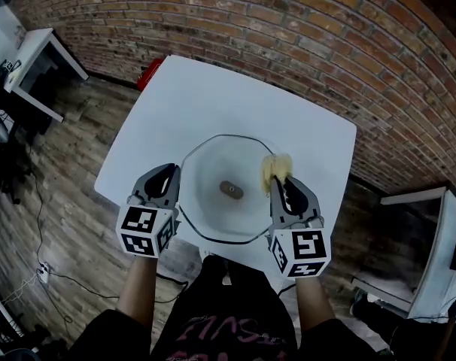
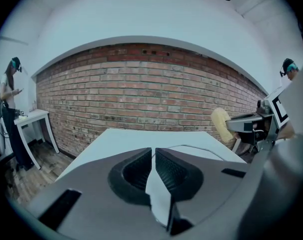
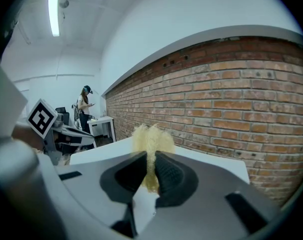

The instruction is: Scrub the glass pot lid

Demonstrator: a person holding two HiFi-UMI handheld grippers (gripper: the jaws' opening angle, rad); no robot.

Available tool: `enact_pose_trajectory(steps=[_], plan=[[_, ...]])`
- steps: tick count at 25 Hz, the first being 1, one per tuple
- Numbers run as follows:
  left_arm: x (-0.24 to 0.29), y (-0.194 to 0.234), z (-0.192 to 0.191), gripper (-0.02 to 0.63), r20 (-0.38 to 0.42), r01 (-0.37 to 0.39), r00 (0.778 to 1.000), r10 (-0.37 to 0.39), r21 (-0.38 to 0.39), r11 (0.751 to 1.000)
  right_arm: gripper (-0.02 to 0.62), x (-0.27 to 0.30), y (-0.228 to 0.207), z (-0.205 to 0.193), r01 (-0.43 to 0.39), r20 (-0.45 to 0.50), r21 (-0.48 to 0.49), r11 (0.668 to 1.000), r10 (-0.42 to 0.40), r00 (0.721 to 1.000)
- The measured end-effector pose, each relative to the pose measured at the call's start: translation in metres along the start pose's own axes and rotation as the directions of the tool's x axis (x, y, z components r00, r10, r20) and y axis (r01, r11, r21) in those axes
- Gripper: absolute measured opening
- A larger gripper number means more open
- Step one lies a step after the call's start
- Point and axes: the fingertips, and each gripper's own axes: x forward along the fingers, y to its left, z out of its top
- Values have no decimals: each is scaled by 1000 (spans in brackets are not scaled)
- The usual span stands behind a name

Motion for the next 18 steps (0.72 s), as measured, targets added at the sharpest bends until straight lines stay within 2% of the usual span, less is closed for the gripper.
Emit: enact_pose_trajectory(steps=[8, 18], plan=[[10, 0, -36, 29, -56, -4, 998, 3, -27, 1000, 54, 7, 1, -38, -12, -64, 20, 1000, 13, 998], [19, -1, -60, 29, -113, -14, 994, 7, -61, 998, 54, 10, -4, -49, -21, -88, 10, 1000, 22, 996]])
